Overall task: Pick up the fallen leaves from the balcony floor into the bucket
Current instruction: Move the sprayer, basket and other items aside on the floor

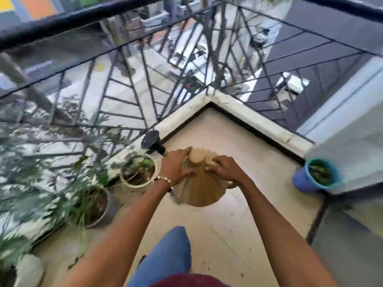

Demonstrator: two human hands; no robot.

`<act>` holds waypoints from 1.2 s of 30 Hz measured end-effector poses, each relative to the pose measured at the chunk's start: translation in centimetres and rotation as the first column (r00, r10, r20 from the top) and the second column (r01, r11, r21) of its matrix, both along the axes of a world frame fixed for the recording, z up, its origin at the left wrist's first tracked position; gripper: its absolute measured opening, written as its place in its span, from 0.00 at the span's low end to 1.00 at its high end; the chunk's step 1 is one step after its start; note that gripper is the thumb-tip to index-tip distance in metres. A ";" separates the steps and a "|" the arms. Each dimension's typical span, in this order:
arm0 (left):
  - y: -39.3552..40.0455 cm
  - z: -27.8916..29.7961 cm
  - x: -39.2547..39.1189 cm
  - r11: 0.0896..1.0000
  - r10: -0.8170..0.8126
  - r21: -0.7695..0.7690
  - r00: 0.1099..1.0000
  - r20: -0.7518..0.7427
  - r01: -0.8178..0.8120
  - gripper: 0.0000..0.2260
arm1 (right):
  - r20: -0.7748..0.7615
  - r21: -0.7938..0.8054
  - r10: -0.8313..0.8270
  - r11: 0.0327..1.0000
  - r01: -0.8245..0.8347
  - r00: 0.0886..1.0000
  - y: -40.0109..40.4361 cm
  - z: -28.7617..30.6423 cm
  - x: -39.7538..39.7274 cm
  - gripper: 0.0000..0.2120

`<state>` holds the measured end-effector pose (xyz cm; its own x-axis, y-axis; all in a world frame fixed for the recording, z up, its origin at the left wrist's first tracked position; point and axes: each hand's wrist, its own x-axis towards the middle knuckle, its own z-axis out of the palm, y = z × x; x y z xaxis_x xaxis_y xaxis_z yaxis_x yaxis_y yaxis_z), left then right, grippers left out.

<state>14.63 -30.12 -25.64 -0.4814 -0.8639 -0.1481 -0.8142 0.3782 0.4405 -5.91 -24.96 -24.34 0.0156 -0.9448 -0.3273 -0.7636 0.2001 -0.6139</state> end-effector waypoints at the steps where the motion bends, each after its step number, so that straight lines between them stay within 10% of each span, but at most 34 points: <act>1: -1.1 -0.4 -1.9 0.999 -0.037 -0.013 0.999 0.011 0.037 0.40 | -0.004 0.001 -0.035 0.999 0.035 0.999 -0.2 -0.3 -1.6 0.14; 22: -37.8 -6.5 -32.8 0.959 -0.272 0.095 0.962 0.030 0.268 0.33 | -0.129 0.117 -0.002 0.993 0.017 0.992 -33.8 -7.2 -31.9 0.16; 36: -64.3 -28.0 -47.0 0.942 0.189 0.266 0.978 0.087 -0.205 0.31 | -0.313 0.110 0.145 0.987 -0.115 0.939 -67.4 -30.5 -44.6 0.16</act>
<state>-32.38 -94.38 -53.64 -0.2888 -0.8633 -0.4138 -0.8879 0.0799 0.4531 -50.46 -92.40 -54.87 0.0173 -0.9086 -0.4172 -0.9394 0.1281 -0.3180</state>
